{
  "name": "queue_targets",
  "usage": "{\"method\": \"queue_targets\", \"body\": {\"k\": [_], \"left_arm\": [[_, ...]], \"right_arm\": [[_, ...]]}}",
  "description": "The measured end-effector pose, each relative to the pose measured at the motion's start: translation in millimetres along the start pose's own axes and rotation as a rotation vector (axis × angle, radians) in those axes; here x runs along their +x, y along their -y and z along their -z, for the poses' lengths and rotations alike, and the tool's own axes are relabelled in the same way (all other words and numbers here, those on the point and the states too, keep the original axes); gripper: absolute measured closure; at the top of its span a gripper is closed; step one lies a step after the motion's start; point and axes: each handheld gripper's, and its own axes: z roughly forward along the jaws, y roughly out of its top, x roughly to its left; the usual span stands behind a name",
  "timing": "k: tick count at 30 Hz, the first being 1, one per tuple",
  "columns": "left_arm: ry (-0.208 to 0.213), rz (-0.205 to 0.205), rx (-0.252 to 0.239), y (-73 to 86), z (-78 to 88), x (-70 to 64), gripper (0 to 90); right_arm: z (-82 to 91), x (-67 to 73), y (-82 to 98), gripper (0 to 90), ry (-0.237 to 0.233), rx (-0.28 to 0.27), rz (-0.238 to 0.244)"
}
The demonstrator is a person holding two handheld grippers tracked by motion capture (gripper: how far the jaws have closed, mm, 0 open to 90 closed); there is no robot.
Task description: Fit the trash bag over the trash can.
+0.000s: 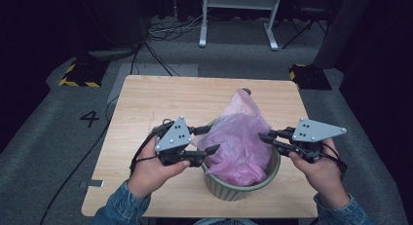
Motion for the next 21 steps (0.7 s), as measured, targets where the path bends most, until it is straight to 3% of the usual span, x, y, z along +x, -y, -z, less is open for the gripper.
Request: {"method": "queue_targets", "body": {"k": [4,8,15,21], "left_arm": [[-0.031,0.013,0.012,-8.4,-9.2,15.0,39.3],[-0.034,-0.009,0.013,-17.4,-18.8,20.6,37.4],[0.003,-0.052,-0.003,-33.8,-35.8,12.6,37.2],[0.055,-0.108,-0.012,-35.9,-51.5,1.1,38.1]], "right_arm": [[1.6,0.1,-1.6,80.9,-0.017,-0.027,0.001],[1.8,2.1,-4.8,79.9,-0.033,-0.038,0.015],[-0.9,8.7,-11.4,79.6,-0.047,-0.048,0.045],[-3.0,11.6,-16.1,77.6,-0.075,-0.062,0.049]]}}
